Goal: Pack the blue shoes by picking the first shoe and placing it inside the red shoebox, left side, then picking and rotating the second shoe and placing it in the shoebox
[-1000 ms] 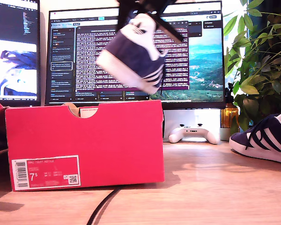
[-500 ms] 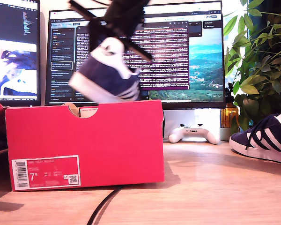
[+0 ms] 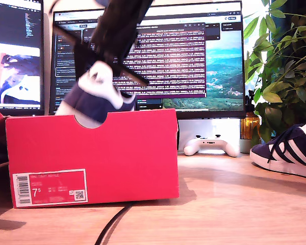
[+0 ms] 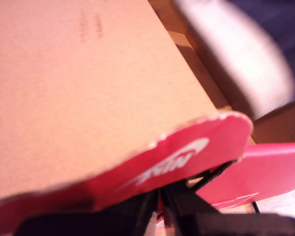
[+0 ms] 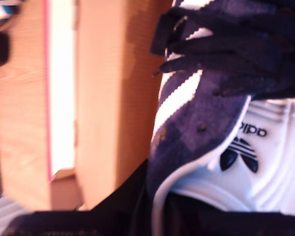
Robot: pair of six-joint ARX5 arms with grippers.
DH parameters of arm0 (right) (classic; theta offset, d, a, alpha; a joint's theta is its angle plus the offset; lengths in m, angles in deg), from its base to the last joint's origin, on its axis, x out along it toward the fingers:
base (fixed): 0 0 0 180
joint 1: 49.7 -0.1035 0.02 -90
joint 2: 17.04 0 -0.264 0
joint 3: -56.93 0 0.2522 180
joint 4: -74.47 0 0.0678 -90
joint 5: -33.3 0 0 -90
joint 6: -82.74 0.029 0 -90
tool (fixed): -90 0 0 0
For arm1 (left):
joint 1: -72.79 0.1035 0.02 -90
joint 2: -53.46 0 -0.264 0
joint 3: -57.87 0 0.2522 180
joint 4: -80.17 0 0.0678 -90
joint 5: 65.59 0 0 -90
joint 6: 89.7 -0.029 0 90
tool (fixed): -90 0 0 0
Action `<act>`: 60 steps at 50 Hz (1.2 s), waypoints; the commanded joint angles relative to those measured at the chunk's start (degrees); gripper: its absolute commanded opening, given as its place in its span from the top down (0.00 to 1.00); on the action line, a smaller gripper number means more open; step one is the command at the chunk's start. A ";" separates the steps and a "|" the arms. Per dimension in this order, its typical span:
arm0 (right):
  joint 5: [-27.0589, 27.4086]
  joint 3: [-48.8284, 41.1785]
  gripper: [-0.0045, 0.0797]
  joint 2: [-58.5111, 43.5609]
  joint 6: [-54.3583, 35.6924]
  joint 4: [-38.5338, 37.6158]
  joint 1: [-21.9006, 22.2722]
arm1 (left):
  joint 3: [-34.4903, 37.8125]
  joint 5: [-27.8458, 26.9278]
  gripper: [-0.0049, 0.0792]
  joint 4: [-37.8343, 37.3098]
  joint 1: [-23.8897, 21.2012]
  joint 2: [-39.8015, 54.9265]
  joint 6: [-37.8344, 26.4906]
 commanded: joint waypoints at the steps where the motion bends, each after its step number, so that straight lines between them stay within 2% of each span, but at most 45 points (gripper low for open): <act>1: 0.37 2.36 0.96 0.33 0.20 -1.51 -0.90 | 1.20 0.13 0.97 0.52 -0.17 0.22 -0.42; 28: 1.09 2.36 0.96 -6.27 0.37 -4.63 -2.47 | 1.20 -0.11 0.97 0.24 -0.20 0.22 -0.39; 40: 6.58 2.36 0.96 -6.80 -2.89 -4.98 -2.73 | 1.20 -0.35 0.97 0.09 -0.20 0.22 -0.39; 46: 6.49 2.36 0.96 -6.80 -3.41 -4.07 -2.73 | 1.20 -0.35 0.97 0.09 -0.20 0.22 -0.42; 51: 6.27 2.36 0.87 -6.80 -4.33 -3.87 -3.02 | 1.18 -0.35 0.97 0.07 -0.17 0.22 -0.42; 60: 3.37 2.36 0.60 -6.80 -4.35 -4.02 -3.45 | 1.20 -0.35 0.97 0.04 -0.17 0.22 -0.42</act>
